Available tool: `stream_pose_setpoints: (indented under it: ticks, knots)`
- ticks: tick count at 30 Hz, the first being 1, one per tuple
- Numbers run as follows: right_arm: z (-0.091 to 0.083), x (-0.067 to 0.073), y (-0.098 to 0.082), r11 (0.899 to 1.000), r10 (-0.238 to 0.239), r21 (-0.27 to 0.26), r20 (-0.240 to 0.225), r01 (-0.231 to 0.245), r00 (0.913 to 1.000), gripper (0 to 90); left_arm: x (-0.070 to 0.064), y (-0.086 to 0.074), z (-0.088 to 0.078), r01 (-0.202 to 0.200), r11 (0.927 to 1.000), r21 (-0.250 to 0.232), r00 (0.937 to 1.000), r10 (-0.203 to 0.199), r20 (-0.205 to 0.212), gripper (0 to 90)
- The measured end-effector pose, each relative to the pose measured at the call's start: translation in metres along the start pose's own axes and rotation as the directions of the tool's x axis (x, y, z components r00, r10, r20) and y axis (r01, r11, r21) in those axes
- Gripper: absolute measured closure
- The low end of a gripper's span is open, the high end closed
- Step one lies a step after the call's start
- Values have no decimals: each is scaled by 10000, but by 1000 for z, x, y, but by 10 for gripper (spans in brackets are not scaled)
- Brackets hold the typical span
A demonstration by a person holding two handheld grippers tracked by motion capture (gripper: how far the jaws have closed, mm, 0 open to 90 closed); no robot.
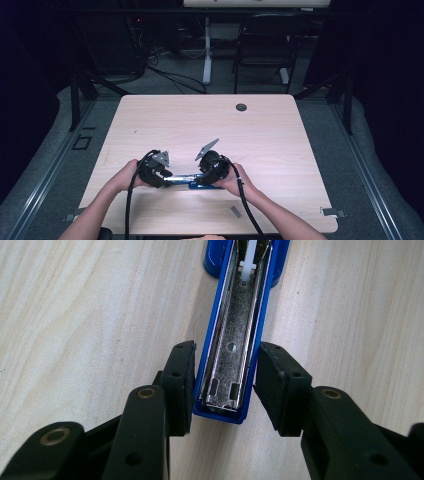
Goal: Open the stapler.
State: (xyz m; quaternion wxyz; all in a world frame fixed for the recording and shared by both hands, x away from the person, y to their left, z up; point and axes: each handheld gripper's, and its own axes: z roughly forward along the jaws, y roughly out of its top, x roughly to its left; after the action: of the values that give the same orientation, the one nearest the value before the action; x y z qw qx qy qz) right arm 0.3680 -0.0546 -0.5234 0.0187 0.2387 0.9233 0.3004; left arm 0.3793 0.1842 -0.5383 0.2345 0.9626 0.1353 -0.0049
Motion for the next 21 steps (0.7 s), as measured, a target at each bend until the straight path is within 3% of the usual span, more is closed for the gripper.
stream_pose_setpoints:
  ticks: [10, 15, 21]
  knots:
    - [-32, -10, -15, 9973, 405, 579, 665, -444, 9970, 193, 0, 0, 1, 64, 10000, 20, 10000, -64, -2, 597]
    - [-44, -15, -24, 9957, 693, 548, 889, -744, 9936, 134, 0, 0, 1, 44, 10000, 36, 10000, -44, 3, 597]
    - [-51, -16, -37, 9896, 770, 1111, 1301, -917, 9885, 35, 0, 1, 2, 38, 10000, 82, 10000, -38, -7, 597]
